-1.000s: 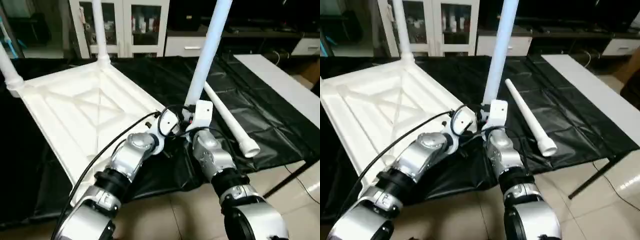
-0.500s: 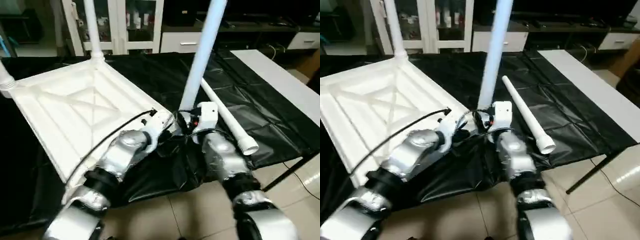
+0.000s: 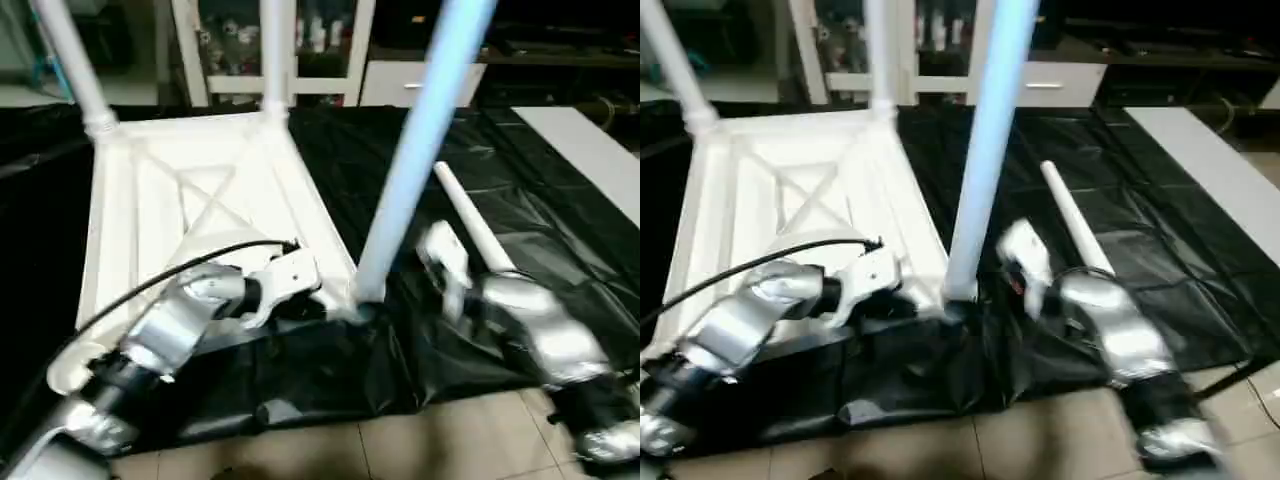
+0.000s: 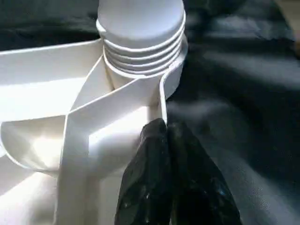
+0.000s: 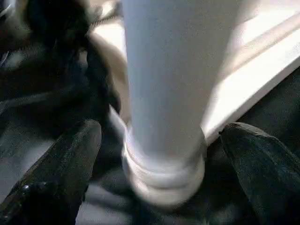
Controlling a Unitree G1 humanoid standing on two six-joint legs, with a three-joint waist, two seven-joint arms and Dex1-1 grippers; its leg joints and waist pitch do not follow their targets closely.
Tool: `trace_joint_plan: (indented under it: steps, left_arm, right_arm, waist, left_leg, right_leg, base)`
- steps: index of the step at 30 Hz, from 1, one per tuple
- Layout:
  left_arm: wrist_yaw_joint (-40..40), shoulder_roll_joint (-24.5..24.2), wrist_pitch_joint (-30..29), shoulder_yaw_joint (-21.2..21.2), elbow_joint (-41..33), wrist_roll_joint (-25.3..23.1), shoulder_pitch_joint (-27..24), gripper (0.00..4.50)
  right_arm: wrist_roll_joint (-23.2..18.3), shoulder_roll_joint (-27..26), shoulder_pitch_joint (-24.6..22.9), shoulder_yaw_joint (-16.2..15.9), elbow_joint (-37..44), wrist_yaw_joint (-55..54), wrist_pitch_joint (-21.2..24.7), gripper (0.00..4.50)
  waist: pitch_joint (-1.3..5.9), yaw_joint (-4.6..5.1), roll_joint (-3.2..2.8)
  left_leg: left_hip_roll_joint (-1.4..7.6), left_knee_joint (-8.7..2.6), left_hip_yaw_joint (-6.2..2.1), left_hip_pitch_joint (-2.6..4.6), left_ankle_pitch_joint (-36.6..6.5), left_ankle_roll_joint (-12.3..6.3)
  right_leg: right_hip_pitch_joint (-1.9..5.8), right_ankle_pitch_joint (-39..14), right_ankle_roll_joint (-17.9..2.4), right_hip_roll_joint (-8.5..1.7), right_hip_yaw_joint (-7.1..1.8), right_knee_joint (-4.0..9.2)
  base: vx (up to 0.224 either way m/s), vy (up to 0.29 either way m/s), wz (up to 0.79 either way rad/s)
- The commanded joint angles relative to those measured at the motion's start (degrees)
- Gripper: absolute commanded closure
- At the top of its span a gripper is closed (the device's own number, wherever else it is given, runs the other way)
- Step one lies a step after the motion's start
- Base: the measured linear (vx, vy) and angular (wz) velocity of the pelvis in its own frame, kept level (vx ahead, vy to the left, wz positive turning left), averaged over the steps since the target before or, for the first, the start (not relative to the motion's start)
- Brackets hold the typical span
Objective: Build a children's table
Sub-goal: Rotate leg to tighten
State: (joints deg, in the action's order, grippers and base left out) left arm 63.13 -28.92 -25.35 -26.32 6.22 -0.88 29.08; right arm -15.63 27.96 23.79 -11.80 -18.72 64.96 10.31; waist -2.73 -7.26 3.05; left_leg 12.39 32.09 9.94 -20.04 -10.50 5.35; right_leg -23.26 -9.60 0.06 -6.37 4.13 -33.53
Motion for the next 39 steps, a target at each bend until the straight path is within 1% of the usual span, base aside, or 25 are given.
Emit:
trace_joint_plan:
  steps: [1, 2, 3, 4, 5, 6, 7, 8, 9, 10, 11, 12, 13, 14, 15, 16, 17, 18, 20, 23, 24, 27, 29, 33, 39]
  left_arm:
    - [4.19, 0.4, -2.01, -7.09, 0.71, -0.77, -2.48, 4.5]
    - [4.21, 0.41, -2.03, -7.11, 0.68, -0.76, -2.48, 4.5]
    - [4.39, 0.5, -2.37, -7.3, 0.23, -0.66, -2.51, 4.5]
    - [4.41, 0.53, -2.42, -7.35, 0.16, -0.66, -2.52, 4.5]
    - [4.51, 0.65, -2.61, -7.52, -0.09, -0.64, -2.52, 4.5]
    - [4.63, 0.74, -2.87, -7.78, -0.54, -0.68, -2.59, 4.5]
    - [4.74, 0.71, -3.02, -7.86, -0.83, -0.72, -2.66, 4.5]
    - [5.0, 0.64, -3.22, -7.99, -1.22, -0.74, -2.76, 4.5]
    - [5.16, 0.59, -3.33, -8.07, -1.39, -0.72, -2.8, 4.5]
    - [5.64, 0.26, -3.72, -8.25, -2.14, -0.64, -2.99, 4.5]
    - [5.98, 0.02, -4.1, -8.35, -2.73, -0.59, -3.16, 4.5]
    - [6.15, -0.18, -4.34, -8.39, -3.15, -0.64, -3.31, 4.5]
    - [6.15, -0.18, -4.34, -8.39, -3.15, -0.64, -3.31, 4.5]
    - [6.15, -0.19, -4.38, -8.39, -3.18, -0.68, -3.32, 4.5]
    - [6.15, -0.19, -4.38, -8.39, -3.18, -0.68, -3.32, 4.5]
    - [6.02, -0.28, -4.36, -8.35, -3.15, -0.79, -3.32, 4.5]
    - [6.02, -0.28, -4.36, -8.35, -3.15, -0.79, -3.32, 4.5]
    - [5.66, -0.39, -4.36, -8.22, -3.06, -0.96, -3.32, 4.5]
    - [5.52, -0.42, -4.39, -8.18, -3.07, -1.03, -3.33, 4.5]
    - [5.27, -0.35, -4.34, -8.11, -2.84, -1.26, -3.37, 4.5]
    - [5.26, -0.34, -4.34, -8.1, -2.82, -1.3, -3.38, 4.5]
    - [5.16, -0.31, -4.4, -8.04, -2.82, -1.48, -3.45, 4.5]
    - [5.11, -0.31, -4.48, -8.05, -2.91, -1.58, -3.56, 4.5]
    - [5.2, -0.44, -4.52, -8.25, -3.12, -1.89, -3.85, 4.5]
    - [5.51, -0.74, -4.67, -8.45, -3.36, -2.07, -4.11, 4.5]
  right_arm:
    - [-0.25, 0.31, 0.2, -1.5, 1.34, 2.03, 0.46, 0.05]
    - [-0.22, 0.31, 0.22, -1.54, 1.32, 2.06, 0.44, 0.05]
    - [0.21, 0.28, 0.34, -1.91, 1.13, 2.08, -0.02, 0.05]
    - [0.33, 0.19, 0.42, -1.99, 0.97, 2.04, -0.11, 0.05]
    - [0.73, -0.13, 0.72, -2.25, 0.43, 1.91, -0.44, 0.05]
    - [1.48, -0.53, 1.13, -2.56, -0.18, 1.55, -1.02, 0.05]
    - [1.78, -0.64, 1.23, -2.63, -0.21, 1.49, -1.06, 0.05]
    - [2.18, -0.71, 1.37, -2.85, -0.21, 1.69, -1.11, 0.22]
    - [2.37, -0.71, 1.45, -3.01, -0.19, 1.9, -1.13, 0.22]
    - [2.42, -0.4, 1.41, -3.4, 0.31, 2.82, -0.57, 0.44]
    - [2.46, -0.13, 1.36, -3.81, 0.66, 3.82, -0.19, 0.44]
    - [2.93, -0.13, 1.44, -4.15, 0.44, 4.14, -0.39, 0.59]
    - [2.93, -0.13, 1.44, -4.15, 0.44, 4.14, -0.39, 0.59]
    - [3.1, -0.18, 1.49, -4.2, 0.28, 4.09, -0.56, 0.79]
    - [3.1, -0.18, 1.49, -4.2, 0.28, 4.09, -0.56, 0.87]
    - [3.54, -0.08, 1.53, -4.64, -0.02, 4.24, -1.08, 0.87]
    - [3.54, -0.08, 1.53, -4.64, -0.02, 4.24, -1.08, 0.95]
    - [4.19, 0.13, 1.56, -5.3, -0.45, 4.71, -1.85, 1.14]
    - [4.4, 0.16, 1.56, -5.43, -0.57, 4.86, -2.05, 1.3]
    - [5.25, 0.52, 1.43, -5.9, -0.98, 5.37, -2.8, 1.46]
    - [5.42, 0.58, 1.4, -5.99, -1.05, 5.43, -2.95, 1.46]
    - [6.1, 0.79, 1.24, -6.32, -1.47, 5.69, -3.72, 1.77]
    - [6.17, 0.74, 1.1, -6.34, -1.54, 5.75, -3.83, 1.82]
    - [5.98, 0.52, 0.78, -6.42, -1.52, 6.13, -3.32, 2.12]
    - [5.96, 0.13, -0.25, -7.01, -2.24, 6.64, -3.09, 2.38]
  waist:
    - [3.61, 0.19, 0.16]
    - [3.52, 0.12, 0.17]
    - [3.42, 0.11, 0.36]
    - [3.32, -0.05, 0.24]
    - [3.22, -0.08, 0.25]
    - [3.1, -0.23, 0.5]
    - [3.13, -0.35, 0.4]
    - [3.01, -0.46, 0.3]
    - [2.98, -0.53, 0.36]
    - [2.99, -0.54, 0.36]
    - [3.06, -0.49, 0.36]
    - [3.16, -0.46, 0.42]
    - [3.16, -0.46, 0.42]
    - [3.25, -0.41, 0.46]
    - [3.36, -0.39, 0.58]
    - [3.42, -0.41, 0.58]
    - [3.55, -0.44, 0.78]
    - [3.62, -0.46, 0.91]
    - [3.6, -0.46, 0.93]
    - [3.52, -0.47, 1.0]
    - [3.4, -0.48, 0.94]
    - [3.38, -0.47, 0.92]
    - [3.43, -0.43, 0.95]
    - [3.49, -0.43, 0.96]
    - [3.56, -0.47, 0.87]
  left_leg:
    - [0.32, -2.78, 0.98, 0.24, -3.9, -4.95]
    - [0.35, -2.92, 0.97, 0.26, -5.44, -4.33]
    - [0.42, -3.08, 0.95, 0.32, -7.3, -3.65]
    - [0.54, -3.19, 0.87, 0.39, -9.01, -2.87]
    - [0.58, -3.27, 0.83, 0.35, -9.87, -2.36]
    - [0.61, -3.38, 0.84, 0.5, -11.99, -1.56]
    - [0.64, -3.42, 0.79, 0.59, -12.84, -1.15]
    - [0.68, -3.55, 0.77, 0.79, -14.67, -0.53]
    - [0.65, -3.61, 0.73, 0.83, -15.78, -0.11]
    - [0.6, -3.69, 0.66, 0.77, -16.25, 0.15]
    - [0.62, -3.73, 0.57, 0.68, -16.18, 0.21]
    - [0.61, -3.78, 0.41, 0.41, -16.03, 0.32]
    - [0.61, -3.78, 0.41, 0.41, -16.03, 0.32]
    - [0.56, -3.77, 0.35, 0.3, -15.6, 0.37]
    - [0.5, -3.71, 0.35, 0.23, -14.82, 0.42]
    - [0.5, -3.69, 0.34, 0.24, -14.45, 0.4]
    - [0.45, -3.53, 0.4, 0.21, -12.99, 0.15]
    - [0.42, -3.42, 0.45, 0.15, -12.17, -0.06]
    - [0.39, -3.38, 0.52, 0.16, -11.91, -0.33]
    - [0.41, -3.44, 0.53, 0.12, -12.8, -0.37]
    - [0.45, -3.57, 0.44, 0.12, -14.28, -0.07]
    - [0.52, -3.67, 0.34, 0.23, -16.05, 0.48]
    - [0.5, -3.69, 0.26, 0.18, -16.06, 0.5]
    - [0.49, -3.67, 0.28, 0.17, -15.64, 0.33]
    - [0.51, -3.71, 0.21, 0.23, -16.36, 0.48]
  right_leg:
    - [2.87, 0.81, -14.92, -1.13, -1.83, 1.53]
    - [2.88, -1.84, -14.44, -1.21, -1.99, 1.75]
    - [2.83, -4.71, -13.75, -1.25, -2.06, 2.03]
    - [2.7, -7.33, -13.02, -1.37, -2.14, 2.22]
    - [2.64, -8.81, -12.59, -1.38, -2.19, 2.32]
    - [2.42, -11.91, -11.58, -1.4, -2.27, 2.68]
    - [2.35, -13.09, -11.26, -1.48, -2.32, 2.69]
    - [2.05, -15.25, -10.52, -1.42, -2.38, 2.97]
    - [2.0, -16.66, -9.86, -1.42, -2.44, 3.14]
    - [2.03, -17.21, -9.31, -1.35, -2.48, 3.2]
    - [2.11, -17.11, -9.11, -1.37, -2.48, 3.15]
    - [2.29, -16.63, -8.6, -1.31, -2.39, 3.06]
    - [2.29, -16.63, -8.6, -1.31, -2.39, 3.06]
    - [2.35, -15.96, -8.44, -1.25, -2.37, 2.98]
    - [2.42, -14.71, -8.5, -1.18, -2.36, 2.84]
    - [2.45, -14.05, -8.63, -1.17, -2.34, 2.78]
    - [2.51, -11.63, -9.19, -1.06, -2.31, 2.46]
    - [2.6, -10.33, -9.61, -1.05, -2.31, 2.3]
    - [2.61, -9.87, -10.0, -1.04, -2.32, 2.27]
    - [2.63, -11.56, -9.78, -1.12, -2.34, 2.46]
    - [2.55, -14.37, -9.1, -1.19, -2.36, 2.74]
    - [2.38, -16.7, -8.33, -1.26, -2.37, 3.02]
    - [2.42, -16.28, -8.19, -1.17, -2.36, 2.95]
    - [2.46, -15.04, -8.55, -1.1, -2.35, 2.84]
    - [2.42, -15.41, -8.55, -1.13, -2.33, 2.88]
  base:
    - [0.0, 0.0, 0.0]
    - [0.0, 0.0, 0.0]
    - [0.0, 0.0, 0.0]
    - [0.0, 0.0, 0.0]
    - [0.0, 0.0, 0.0]
    - [0.0, 0.0, 0.0]
    - [0.0, 0.0, 0.0]
    - [0.0, 0.0, 0.0]
    - [0.0, 0.0, 0.0]
    - [0.0, 0.0, 0.0]
    - [0.0, 0.0, 0.0]
    - [0.0, 0.0, 0.0]
    - [0.0, 0.0, 0.0]
    - [0.0, 0.0, 0.0]
    - [0.0, 0.0, 0.0]
    - [0.0, 0.0, 0.0]
    - [0.0, 0.0, 0.0]
    - [0.0, 0.0, 0.0]
    - [0.0, 0.0, 0.0]
    - [0.0, 0.0, 0.0]
    - [0.0, 0.0, 0.0]
    - [0.0, 0.0, 0.0]
    - [0.0, 0.0, 0.0]
    - [0.0, 0.0, 0.0]
    - [0.0, 0.0, 0.0]
